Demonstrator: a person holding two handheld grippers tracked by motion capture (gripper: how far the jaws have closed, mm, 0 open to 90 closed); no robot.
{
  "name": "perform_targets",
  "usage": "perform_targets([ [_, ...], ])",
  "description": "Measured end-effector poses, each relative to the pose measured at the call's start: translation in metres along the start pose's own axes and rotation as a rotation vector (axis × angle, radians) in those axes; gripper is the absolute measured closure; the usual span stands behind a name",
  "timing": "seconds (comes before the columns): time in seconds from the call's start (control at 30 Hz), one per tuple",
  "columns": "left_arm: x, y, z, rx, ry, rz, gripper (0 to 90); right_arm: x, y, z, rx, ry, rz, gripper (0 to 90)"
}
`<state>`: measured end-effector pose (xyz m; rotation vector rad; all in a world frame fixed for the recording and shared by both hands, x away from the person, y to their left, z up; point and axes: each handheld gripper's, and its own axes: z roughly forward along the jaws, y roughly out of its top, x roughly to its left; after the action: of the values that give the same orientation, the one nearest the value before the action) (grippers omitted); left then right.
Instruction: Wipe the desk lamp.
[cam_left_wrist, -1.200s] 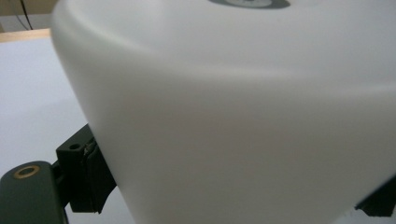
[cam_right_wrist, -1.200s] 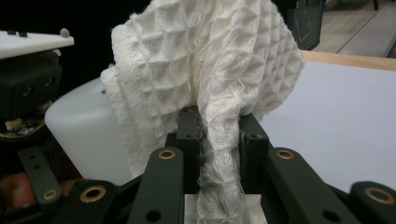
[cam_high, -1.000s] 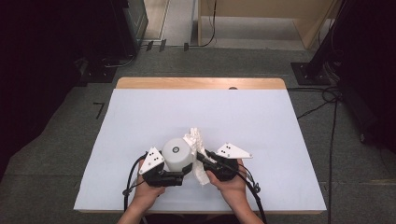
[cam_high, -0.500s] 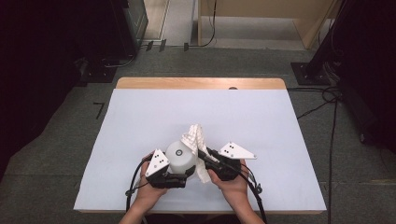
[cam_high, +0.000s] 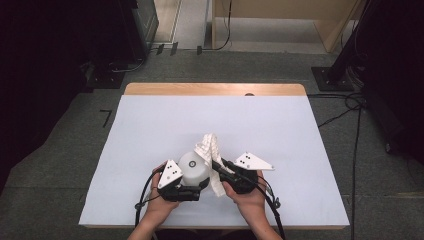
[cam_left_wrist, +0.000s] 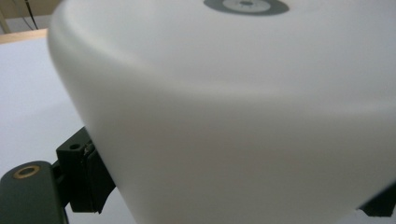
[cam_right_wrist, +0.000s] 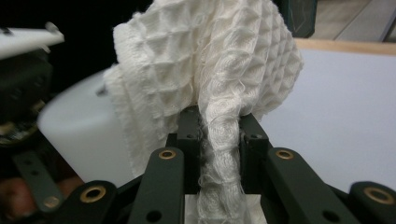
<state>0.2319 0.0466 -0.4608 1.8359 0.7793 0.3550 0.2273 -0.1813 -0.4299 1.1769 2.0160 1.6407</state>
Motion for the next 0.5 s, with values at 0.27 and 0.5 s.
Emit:
perform_targets([
  [0.27, 0.004, 0.01, -0.016, -0.11, 0.007, -0.008, 8.3, -0.007, -0.019, 0.015, 0.071, -0.005, 0.015, 75.4],
  [0.5, 0.01, -0.003, -0.003, -0.085, 0.124, 0.044, 8.3, -0.018, -0.012, 0.007, 0.031, -0.044, 0.028, 75.1],
])
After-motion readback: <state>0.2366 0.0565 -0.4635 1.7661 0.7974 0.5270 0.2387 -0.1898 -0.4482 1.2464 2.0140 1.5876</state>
